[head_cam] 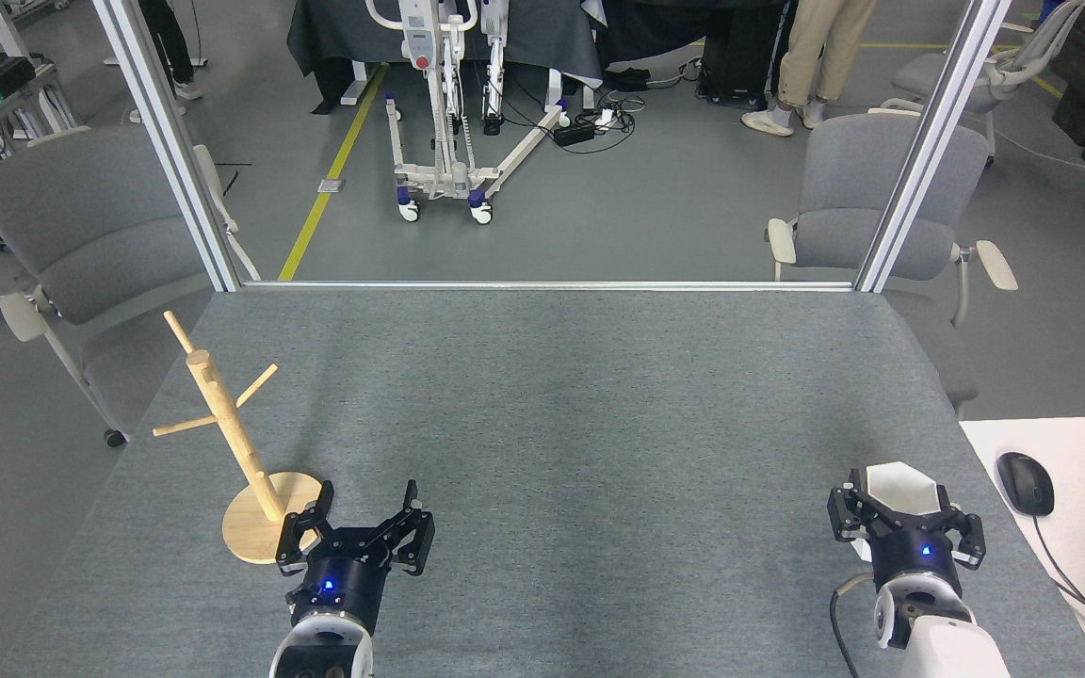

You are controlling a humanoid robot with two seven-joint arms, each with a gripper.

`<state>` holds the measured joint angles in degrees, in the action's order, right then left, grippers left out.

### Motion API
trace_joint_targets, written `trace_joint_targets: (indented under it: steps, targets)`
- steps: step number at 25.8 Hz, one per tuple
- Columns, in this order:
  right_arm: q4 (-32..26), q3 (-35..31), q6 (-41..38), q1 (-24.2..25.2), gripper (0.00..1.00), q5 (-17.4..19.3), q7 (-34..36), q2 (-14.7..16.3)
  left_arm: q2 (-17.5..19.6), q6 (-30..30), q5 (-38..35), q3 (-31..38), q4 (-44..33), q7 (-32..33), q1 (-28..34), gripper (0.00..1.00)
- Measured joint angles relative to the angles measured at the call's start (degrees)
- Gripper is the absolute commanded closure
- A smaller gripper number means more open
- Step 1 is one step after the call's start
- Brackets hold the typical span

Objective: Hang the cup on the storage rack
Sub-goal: 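Lift the white cup with the right gripper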

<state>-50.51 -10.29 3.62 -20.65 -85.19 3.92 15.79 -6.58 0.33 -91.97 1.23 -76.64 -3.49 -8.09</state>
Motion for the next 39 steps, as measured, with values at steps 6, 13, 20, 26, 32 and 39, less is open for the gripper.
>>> trace_joint_targets:
  steps: [6,13,20,26,32,39]
  targets:
    - [0.06,0.01,0.0,-0.08,0.03,0.01,0.81,-0.05,-0.01,0.0,0.03,0.0,0.0,0.0,0.0,0.01]
    - [0.06,0.0,-0.27,-0.07,0.12,-0.05,1.4,-0.01,0.05,0.02,0.03,0.0,0.16,-0.03,0.0,0.01]
    - [0.12,0.01,-0.56,0.11,0.11,-0.07,1.83,-0.04,0.07,0.1,0.04,0.0,0.26,-0.04,-0.01,0.0]
    - [0.3,0.06,-0.65,0.4,0.11,-0.12,1.86,-0.06,0.08,0.11,0.04,0.0,0.22,-0.04,0.0,0.01]
    - [0.54,0.02,-0.71,0.43,0.23,-0.13,1.94,-0.08,0.05,0.11,0.04,0.02,-0.27,-0.6,0.0,0.01]
    - [0.59,0.0,-1.76,0.44,0.76,-0.04,2.99,-0.2,-0.4,-0.02,0.04,-0.15,-2.62,-0.58,-1.56,0.01]
